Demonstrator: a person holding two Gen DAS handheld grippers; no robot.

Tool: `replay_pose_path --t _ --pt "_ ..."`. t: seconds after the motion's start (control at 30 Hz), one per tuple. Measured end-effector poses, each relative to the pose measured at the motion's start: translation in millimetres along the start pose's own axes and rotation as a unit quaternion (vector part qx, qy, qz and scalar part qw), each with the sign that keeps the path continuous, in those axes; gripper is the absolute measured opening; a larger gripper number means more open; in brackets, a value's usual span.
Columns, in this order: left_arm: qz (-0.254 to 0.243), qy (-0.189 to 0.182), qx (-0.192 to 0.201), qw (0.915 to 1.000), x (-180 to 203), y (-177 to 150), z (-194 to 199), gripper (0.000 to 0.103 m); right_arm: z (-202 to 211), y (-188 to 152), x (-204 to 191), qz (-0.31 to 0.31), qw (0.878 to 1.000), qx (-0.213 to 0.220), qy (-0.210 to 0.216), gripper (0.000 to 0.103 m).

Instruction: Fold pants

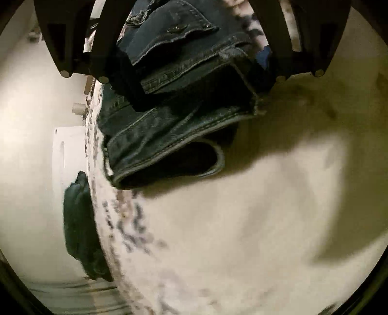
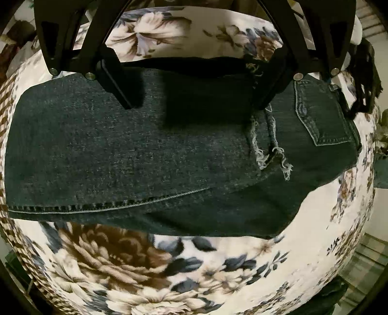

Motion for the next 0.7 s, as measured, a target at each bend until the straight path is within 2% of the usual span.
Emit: replay_pose_path --t 0.03,0.07,0.1,0.23,0.33,0.4,0.43,0.5,0.53,0.6,0.7 --pt "-0.017 0.000 0.009 0.9998 6 1 2 0.064 -1 -1 1 -0.001 1.000 -0.002 0.000 0.099" --pt "-0.028 0.003 0.014 0.9995 12 0 0 0.044 -1 -3 3 -0.002 1.000 -0.002 0.000 0.099" --pt "-0.041 0.007 0.019 0.9990 15 0 2 0.032 -1 -5 4 -0.003 1.000 -0.002 -0.001 0.099" --pt "-0.098 0.005 0.041 0.9943 38 -7 23 0.024 0 -13 11 0.006 1.000 0.007 -0.017 0.099" --pt "-0.169 -0.010 0.051 0.9843 80 -20 47 0.023 7 -17 23 0.003 0.999 0.020 -0.026 0.099" --pt "-0.219 -0.023 0.056 0.9740 114 -36 63 0.022 14 -19 35 -0.015 0.999 0.026 -0.018 0.099" --pt "-0.247 -0.032 0.057 0.9669 134 -46 70 0.022 18 -20 42 -0.025 0.999 0.030 -0.014 0.099" --pt "-0.319 -0.058 0.053 0.9445 181 -81 83 0.022 25 -21 56 -0.037 0.999 0.037 -0.010 0.099" --pt "-0.342 -0.065 0.051 0.9362 196 -93 83 0.022 30 -22 66 -0.045 0.998 0.042 -0.008 0.099" --pt "-0.406 -0.088 0.031 0.9090 232 -139 86 0.022 38 -22 84 -0.060 0.997 0.048 -0.006 0.099" --pt "-0.480 -0.095 -0.001 0.8718 262 -202 67 0.022 50 -24 122 -0.088 0.994 0.059 -0.015 0.099"
Point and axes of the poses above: each gripper's, at about its wrist camera, not at the fingertips, and z roughly against the way its jaws point, x to its right, y to its top, the point moved 4 cm from there along -z, roughly the way its jaws point, and after that the axes turned 2 degrees about x, right-handed, at the moved point
